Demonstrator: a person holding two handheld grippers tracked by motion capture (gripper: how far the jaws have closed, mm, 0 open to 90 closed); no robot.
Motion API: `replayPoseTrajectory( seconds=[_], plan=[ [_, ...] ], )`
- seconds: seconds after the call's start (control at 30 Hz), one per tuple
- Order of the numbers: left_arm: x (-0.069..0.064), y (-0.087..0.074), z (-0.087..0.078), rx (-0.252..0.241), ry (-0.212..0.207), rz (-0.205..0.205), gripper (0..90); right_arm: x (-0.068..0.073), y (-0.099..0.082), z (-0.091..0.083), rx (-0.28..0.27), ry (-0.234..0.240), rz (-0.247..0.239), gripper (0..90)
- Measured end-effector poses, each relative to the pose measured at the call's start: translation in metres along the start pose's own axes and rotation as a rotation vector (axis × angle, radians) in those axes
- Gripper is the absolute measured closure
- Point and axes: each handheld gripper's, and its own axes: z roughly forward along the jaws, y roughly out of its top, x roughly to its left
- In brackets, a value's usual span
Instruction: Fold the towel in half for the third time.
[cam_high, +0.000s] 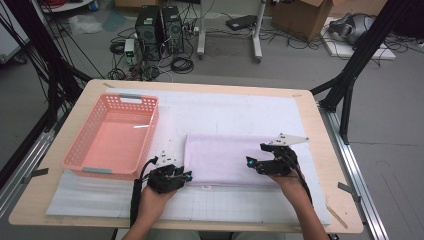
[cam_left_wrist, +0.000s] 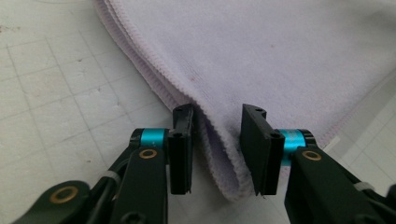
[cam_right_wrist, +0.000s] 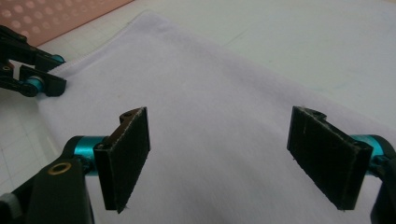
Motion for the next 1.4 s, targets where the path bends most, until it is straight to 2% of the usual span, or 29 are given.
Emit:
replayPoseTrajectory(
  seconds=[0.17,0.37,0.5,0.6,0.87,1.03,1.2,1.4],
  plan=[
    [0.002,0.0,0.001,-0.001,-0.01,-0.022,72.7,0.003,0.02,0.023,0.013,0.043,-0.029,18.7],
    [0.002,0.0,0.002,-0.006,-0.017,-0.041,78.1,0.007,0.045,0.051,0.065,0.053,-0.06,19.2],
    [0.003,0.0,0.002,-0.004,-0.026,-0.067,79.4,0.012,0.06,0.072,0.113,0.083,-0.096,27.9],
    [0.004,0.0,0.002,-0.003,-0.038,-0.094,79.7,0.017,0.067,0.085,0.132,0.094,-0.095,28.9],
    [0.007,0.0,0.001,-0.001,-0.051,-0.114,80.3,0.02,0.081,0.118,0.192,0.103,-0.12,34.6],
    [0.008,-0.001,0.001,-0.005,-0.064,-0.123,79.9,0.025,0.09,0.14,0.22,0.126,-0.165,39.7],
    [0.008,-0.001,0.001,-0.005,-0.065,-0.129,80.1,0.031,0.093,0.161,0.249,0.128,-0.189,43.3],
    [0.009,-0.001,0.0,-0.005,-0.069,-0.135,80.6,0.029,0.088,0.179,0.27,0.131,-0.19,46.9]
  ],
)
